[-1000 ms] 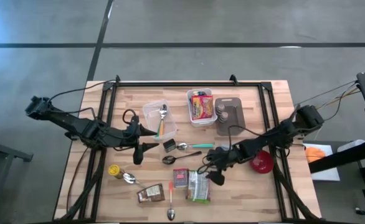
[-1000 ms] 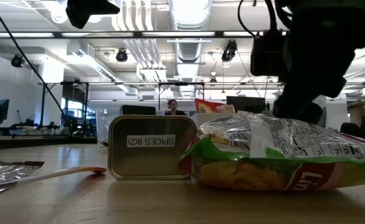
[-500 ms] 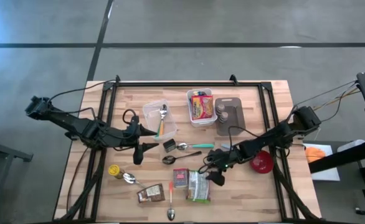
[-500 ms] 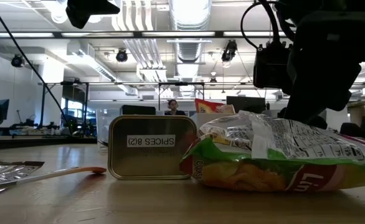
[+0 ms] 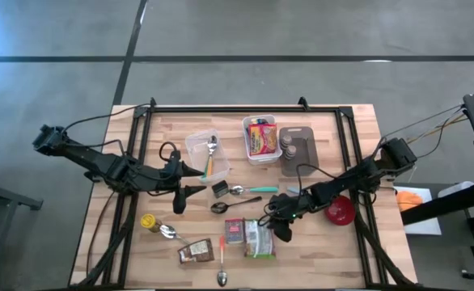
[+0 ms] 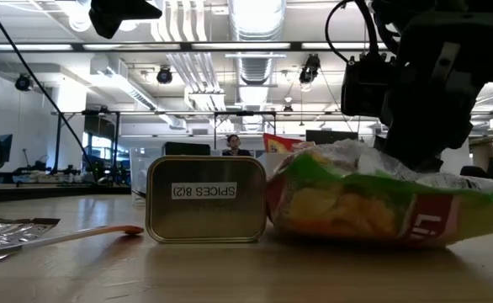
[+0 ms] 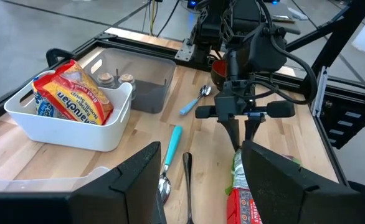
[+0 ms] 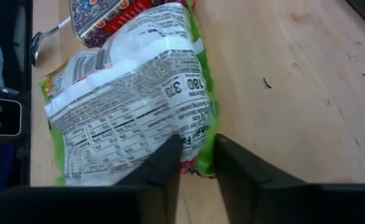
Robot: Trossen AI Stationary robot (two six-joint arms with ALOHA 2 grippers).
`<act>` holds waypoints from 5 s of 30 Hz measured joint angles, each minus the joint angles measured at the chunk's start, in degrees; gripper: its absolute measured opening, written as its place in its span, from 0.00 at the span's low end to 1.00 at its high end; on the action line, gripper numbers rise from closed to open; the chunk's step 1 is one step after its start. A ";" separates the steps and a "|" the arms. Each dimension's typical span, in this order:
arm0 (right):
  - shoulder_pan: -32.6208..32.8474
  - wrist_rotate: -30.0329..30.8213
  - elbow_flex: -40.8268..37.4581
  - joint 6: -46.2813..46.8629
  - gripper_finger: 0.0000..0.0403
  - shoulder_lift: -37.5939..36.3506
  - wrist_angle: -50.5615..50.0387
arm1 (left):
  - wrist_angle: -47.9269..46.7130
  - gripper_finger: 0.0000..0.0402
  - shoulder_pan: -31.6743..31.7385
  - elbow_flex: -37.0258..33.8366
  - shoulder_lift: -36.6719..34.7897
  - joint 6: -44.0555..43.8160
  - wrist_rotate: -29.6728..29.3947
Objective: Pick & Place Food Item
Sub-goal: Put the green noodle pack into the white bin, then put the blue spoon into the transparent bin
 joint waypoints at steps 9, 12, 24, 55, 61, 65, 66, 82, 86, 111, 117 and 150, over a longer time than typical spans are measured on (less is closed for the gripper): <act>0.20 0.00 0.47 -0.86 0.04 0.02 0.04 | 0.00 0.56 0.00 0.02 0.00 0.00 0.00; 0.23 0.00 1.07 -1.37 0.03 0.02 0.02 | -0.02 0.56 0.00 0.02 0.00 0.00 0.00; 2.36 5.15 7.05 -4.04 0.03 -2.94 -11.43 | -0.07 0.56 0.00 0.02 0.00 0.00 0.00; 3.69 48.82 39.82 -27.33 0.02 -4.96 -59.03 | -0.04 0.56 -0.02 0.02 0.00 0.00 0.00; -3.10 49.51 39.85 -32.47 0.02 -5.74 -58.99 | -0.14 0.56 -0.02 0.02 0.00 0.00 0.00; -8.06 49.77 39.71 -35.71 0.02 -6.41 -58.86 | -0.48 0.56 -0.02 0.02 0.00 0.00 0.00; -9.32 49.80 39.71 -36.67 0.02 -6.52 -58.76 | -0.50 0.56 -0.02 0.02 0.00 0.00 0.00; -22.57 44.97 35.09 -51.66 0.02 -6.88 -47.17 | -0.61 0.56 -0.02 0.02 0.00 0.46 0.00; -23.34 43.76 30.25 -54.20 0.02 -7.21 -40.16 | -0.75 0.56 -0.02 0.02 0.00 0.46 0.00; -23.80 38.43 4.93 -48.07 0.02 -16.42 -13.05 | 0.02 0.56 0.07 0.04 0.02 0.48 -0.26; -23.80 37.51 5.35 -46.81 0.02 -12.50 -13.27 | -0.20 0.56 0.07 0.04 0.02 0.46 -0.26; -23.34 32.41 14.83 -31.12 0.48 -12.87 -30.09 | -0.48 0.56 0.07 0.04 0.02 0.46 -0.24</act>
